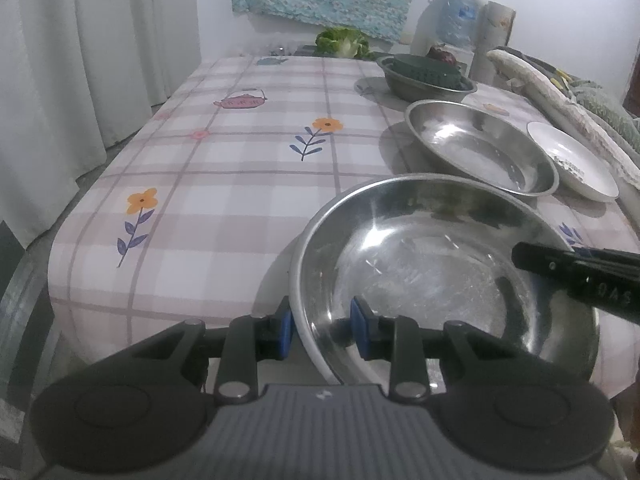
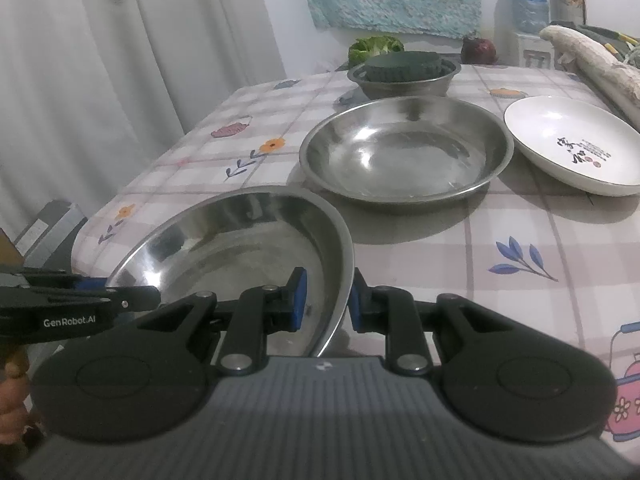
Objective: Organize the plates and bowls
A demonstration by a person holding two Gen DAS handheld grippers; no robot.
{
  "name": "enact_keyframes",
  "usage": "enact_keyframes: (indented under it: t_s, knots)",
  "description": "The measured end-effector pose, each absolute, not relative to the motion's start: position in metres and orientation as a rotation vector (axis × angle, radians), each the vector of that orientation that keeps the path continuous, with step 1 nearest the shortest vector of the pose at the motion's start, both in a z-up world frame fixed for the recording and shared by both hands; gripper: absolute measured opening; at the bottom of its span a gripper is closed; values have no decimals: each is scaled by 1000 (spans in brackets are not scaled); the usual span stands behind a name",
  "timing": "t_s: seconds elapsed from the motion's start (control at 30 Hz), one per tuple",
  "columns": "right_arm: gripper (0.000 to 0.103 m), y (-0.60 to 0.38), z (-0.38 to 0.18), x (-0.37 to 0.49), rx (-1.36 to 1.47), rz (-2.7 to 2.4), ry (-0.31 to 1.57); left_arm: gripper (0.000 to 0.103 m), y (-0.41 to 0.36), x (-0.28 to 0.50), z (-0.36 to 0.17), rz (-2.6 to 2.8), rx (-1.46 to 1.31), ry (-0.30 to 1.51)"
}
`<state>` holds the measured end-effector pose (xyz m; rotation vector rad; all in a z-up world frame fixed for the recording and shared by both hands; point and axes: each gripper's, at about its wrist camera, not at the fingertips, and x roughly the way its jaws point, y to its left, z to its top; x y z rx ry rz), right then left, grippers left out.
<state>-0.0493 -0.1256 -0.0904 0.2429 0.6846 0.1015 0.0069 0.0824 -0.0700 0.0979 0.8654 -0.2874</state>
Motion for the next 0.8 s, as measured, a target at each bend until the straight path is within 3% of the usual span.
enact_keyframes:
  t_s: [0.8]
  knots:
    - [20,-128,-75,-54,267,112,628,31,82,2,-51,-295,81,813]
